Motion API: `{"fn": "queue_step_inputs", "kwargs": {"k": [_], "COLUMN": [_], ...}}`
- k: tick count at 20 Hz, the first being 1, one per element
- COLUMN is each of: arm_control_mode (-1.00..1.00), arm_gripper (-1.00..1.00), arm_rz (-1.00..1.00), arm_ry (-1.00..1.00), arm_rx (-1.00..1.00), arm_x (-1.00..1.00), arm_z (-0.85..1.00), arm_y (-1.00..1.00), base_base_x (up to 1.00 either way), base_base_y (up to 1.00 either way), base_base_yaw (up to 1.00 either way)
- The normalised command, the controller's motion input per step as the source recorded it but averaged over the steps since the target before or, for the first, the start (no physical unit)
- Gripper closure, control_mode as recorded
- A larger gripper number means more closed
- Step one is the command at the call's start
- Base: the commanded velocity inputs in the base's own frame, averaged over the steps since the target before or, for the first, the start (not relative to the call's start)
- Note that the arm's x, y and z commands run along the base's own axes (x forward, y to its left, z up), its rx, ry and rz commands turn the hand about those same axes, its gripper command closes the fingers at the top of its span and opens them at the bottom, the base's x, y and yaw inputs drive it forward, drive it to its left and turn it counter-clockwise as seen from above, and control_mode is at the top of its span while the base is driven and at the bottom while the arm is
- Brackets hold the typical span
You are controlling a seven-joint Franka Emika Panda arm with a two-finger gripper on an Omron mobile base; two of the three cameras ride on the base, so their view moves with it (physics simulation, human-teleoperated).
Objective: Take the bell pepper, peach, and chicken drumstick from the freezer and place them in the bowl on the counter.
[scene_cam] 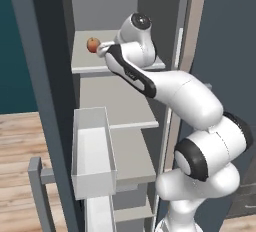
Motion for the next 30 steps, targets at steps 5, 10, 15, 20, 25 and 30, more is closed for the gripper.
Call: {"fn": "queue_step_inputs", "kwargs": {"k": [5,10,15,20,25,30], "arm_control_mode": [-1.00,-1.00,-1.00,-1.00,-1.00,-1.00], "arm_gripper": [1.00,1.00,1.00,1.00,1.00,1.00], "arm_rz": [0.00,0.00,-0.09,-0.24,-0.26,-0.31], "arm_ry": [0.00,0.00,-0.02,-0.19,-0.19,0.10], "arm_rx": [0.00,0.00,0.00,0.01,0.09,0.26], "arm_x": [0.16,0.00,-0.77,-1.00,-1.00,-1.00], "arm_z": [-0.14,0.00,0.00,0.02,0.46,0.56], "arm_y": [0.06,0.00,-0.02,-0.15,-0.38,-0.47], "base_base_x": [0.00,0.00,0.00,0.00,0.00,0.00], "base_base_y": [0.00,0.00,0.00,0.00,0.00,0.00], "base_base_yaw": [0.00,0.00,0.00,0.00,0.00,0.00]}}
